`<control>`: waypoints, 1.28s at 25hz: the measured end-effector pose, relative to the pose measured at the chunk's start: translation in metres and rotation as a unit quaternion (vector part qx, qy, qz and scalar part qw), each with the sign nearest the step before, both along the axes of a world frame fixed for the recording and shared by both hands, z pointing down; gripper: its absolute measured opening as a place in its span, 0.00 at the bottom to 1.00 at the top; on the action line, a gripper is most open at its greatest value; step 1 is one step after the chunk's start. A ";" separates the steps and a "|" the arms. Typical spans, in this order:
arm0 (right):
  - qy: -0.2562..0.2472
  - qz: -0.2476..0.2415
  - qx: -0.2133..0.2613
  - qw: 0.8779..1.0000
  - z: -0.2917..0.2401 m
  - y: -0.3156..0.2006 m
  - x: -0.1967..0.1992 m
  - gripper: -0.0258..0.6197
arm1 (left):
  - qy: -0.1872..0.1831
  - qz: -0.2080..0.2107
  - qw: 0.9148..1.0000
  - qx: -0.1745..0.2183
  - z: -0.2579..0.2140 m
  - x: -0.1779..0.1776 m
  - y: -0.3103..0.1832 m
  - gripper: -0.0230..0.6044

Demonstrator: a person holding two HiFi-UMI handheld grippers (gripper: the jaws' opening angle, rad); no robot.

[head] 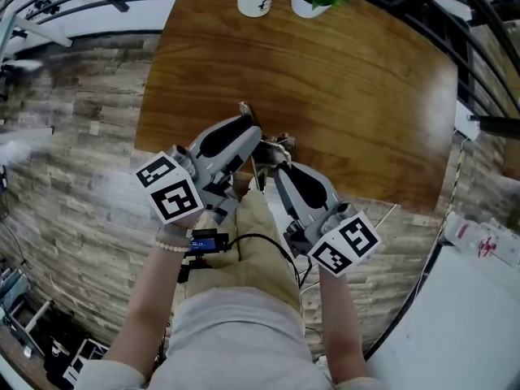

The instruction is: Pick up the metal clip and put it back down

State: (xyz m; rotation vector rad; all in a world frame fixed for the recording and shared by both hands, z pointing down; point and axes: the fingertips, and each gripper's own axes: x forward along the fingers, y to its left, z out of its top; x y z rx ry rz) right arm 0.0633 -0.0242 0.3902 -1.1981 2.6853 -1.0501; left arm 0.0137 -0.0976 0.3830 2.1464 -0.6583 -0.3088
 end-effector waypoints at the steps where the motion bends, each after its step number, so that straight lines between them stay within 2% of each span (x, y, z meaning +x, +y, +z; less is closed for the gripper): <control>1: 0.002 -0.002 0.005 1.000 -0.003 0.002 -0.001 0.12 | -0.004 0.001 1.000 0.007 -0.005 -0.001 0.002 0.21; 11: 0.044 -0.026 0.068 0.996 -0.042 0.011 -0.013 0.12 | -0.033 0.008 0.997 0.074 -0.057 -0.012 0.015 0.21; 18: 0.060 -0.031 0.108 0.992 -0.071 0.020 -0.020 0.12 | -0.054 0.013 0.991 0.126 -0.095 -0.015 0.026 0.21; 21: 0.063 -0.027 0.127 0.990 -0.085 0.020 -0.020 0.12 | -0.050 0.009 0.989 0.142 -0.111 -0.017 0.029 0.21; 26: 0.096 -0.026 0.172 0.980 -0.111 0.025 -0.024 0.12 | -0.034 0.005 0.986 0.164 -0.137 -0.021 0.033 0.21; 32: 0.100 -0.019 0.200 0.974 -0.132 0.025 -0.029 0.12 | -0.029 0.002 0.980 0.194 -0.161 -0.027 0.036 0.21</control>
